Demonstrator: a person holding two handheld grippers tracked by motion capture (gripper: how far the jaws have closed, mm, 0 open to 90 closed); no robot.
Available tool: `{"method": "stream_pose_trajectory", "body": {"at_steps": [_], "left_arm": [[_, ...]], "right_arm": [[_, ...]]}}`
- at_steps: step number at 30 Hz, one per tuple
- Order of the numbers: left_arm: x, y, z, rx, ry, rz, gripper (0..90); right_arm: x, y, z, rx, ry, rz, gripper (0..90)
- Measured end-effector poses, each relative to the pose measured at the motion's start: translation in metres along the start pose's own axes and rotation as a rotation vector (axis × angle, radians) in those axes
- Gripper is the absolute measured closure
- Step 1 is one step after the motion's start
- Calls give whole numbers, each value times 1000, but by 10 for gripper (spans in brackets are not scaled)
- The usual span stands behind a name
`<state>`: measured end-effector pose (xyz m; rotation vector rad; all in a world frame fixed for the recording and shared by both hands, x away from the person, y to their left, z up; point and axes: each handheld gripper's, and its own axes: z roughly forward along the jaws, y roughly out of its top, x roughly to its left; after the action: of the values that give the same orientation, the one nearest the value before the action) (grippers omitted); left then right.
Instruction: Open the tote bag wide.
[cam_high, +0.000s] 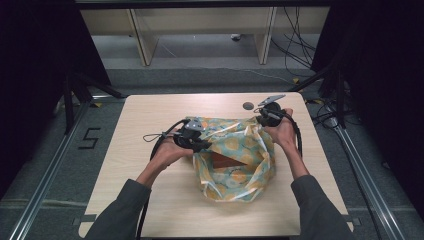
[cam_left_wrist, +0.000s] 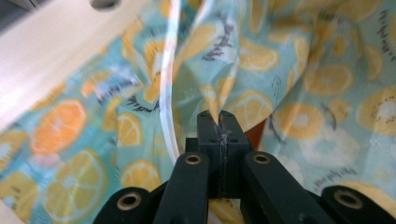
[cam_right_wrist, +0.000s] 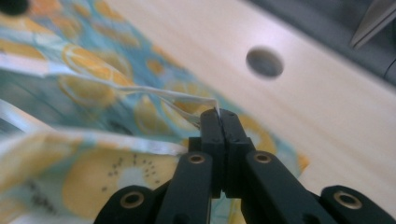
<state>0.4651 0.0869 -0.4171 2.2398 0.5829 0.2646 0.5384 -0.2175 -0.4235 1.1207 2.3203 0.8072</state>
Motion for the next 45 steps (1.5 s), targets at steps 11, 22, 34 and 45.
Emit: {"method": "stream_pose_trajectory", "body": {"at_steps": [11, 22, 34, 45], "left_arm": [[37, 15, 8, -97, 84, -126, 894], [54, 16, 22, -51, 109, -189, 893], [54, 18, 22, -35, 116, -195, 892], [53, 21, 14, -46, 127, -183, 890]], "right_arm": [[-14, -40, 10, 19, 57, 74, 898], [-36, -36, -78, -212, 104, 210, 678], [50, -48, -87, -71, 156, 61, 496], [49, -81, -72, 44, 8, 107, 420]]}}
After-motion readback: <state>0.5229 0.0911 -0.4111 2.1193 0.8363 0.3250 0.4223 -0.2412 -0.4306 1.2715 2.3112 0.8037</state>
